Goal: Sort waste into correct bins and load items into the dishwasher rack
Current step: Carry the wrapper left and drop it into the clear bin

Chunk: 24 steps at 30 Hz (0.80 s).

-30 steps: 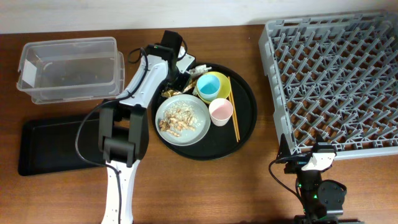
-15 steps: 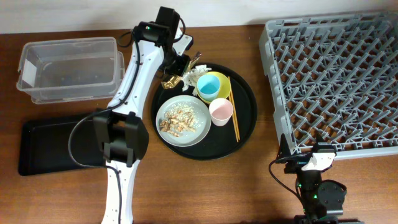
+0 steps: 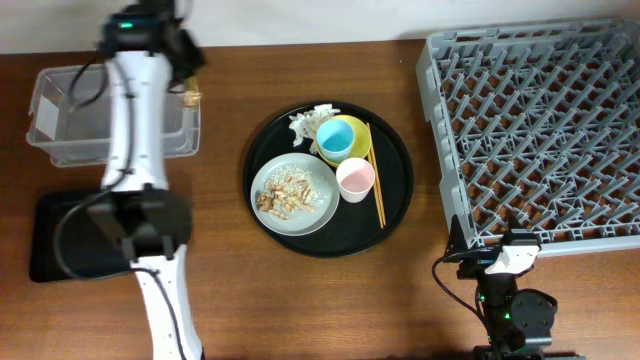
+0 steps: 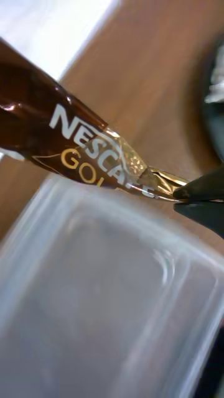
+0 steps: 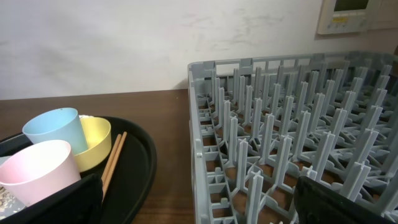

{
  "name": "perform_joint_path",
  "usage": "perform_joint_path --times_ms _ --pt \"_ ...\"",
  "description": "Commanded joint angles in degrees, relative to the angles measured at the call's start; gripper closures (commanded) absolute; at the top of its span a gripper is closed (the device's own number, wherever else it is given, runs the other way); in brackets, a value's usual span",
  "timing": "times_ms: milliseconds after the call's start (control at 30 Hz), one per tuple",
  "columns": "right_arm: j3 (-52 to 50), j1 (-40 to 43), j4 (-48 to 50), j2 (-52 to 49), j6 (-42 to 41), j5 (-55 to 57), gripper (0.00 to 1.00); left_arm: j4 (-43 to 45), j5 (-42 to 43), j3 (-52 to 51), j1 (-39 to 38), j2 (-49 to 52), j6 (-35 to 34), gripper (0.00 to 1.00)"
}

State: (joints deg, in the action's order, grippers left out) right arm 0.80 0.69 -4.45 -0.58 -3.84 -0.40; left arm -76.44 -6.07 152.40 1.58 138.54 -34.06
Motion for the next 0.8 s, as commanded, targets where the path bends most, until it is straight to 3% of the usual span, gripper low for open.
perform_joint_path --times_ms 0,167,200,233,267,300,400,467,567,667,767 --pt "-0.5 -0.3 -0.1 0.1 0.4 0.5 0.02 -1.1 -1.7 0.6 6.0 0.3 -23.0 0.99" --pt "-0.5 -0.3 -0.1 0.1 0.4 0.5 0.02 0.4 -1.7 0.6 10.4 0.7 -28.3 0.96" --pt "-0.5 -0.3 -0.1 0.1 0.4 0.5 0.02 1.0 -1.7 0.6 11.0 1.0 -28.3 0.84" --pt "-0.5 -0.3 -0.1 0.1 0.4 0.5 0.02 1.2 -1.7 0.6 11.4 1.0 -28.3 0.65" --pt "-0.5 -0.3 -0.1 0.1 0.4 0.5 0.02 1.4 -1.7 0.6 11.6 1.2 -28.3 0.23" --pt "-0.5 -0.3 -0.1 0.1 0.4 0.5 0.02 1.4 -1.7 0.6 11.8 1.2 -28.2 0.01" --pt "-0.5 -0.3 -0.1 0.1 0.4 0.5 0.02 0.6 -1.0 0.6 12.0 1.2 -27.9 0.01" --pt "-0.5 -0.3 -0.1 0.1 0.4 0.5 0.02 0.6 5.0 0.7 12.0 1.2 -23.7 0.01" --pt "-0.5 -0.3 -0.1 0.1 0.4 0.5 0.02 1.7 20.5 0.7 11.5 1.2 -9.9 0.01" --pt "-0.5 -0.3 -0.1 0.1 0.4 0.5 0.02 2.4 26.7 0.7 9.3 1.2 1.0 0.02" --pt "-0.5 -0.3 -0.1 0.1 0.4 0.5 0.02 1.6 27.3 0.6 3.9 1.2 12.5 0.06"
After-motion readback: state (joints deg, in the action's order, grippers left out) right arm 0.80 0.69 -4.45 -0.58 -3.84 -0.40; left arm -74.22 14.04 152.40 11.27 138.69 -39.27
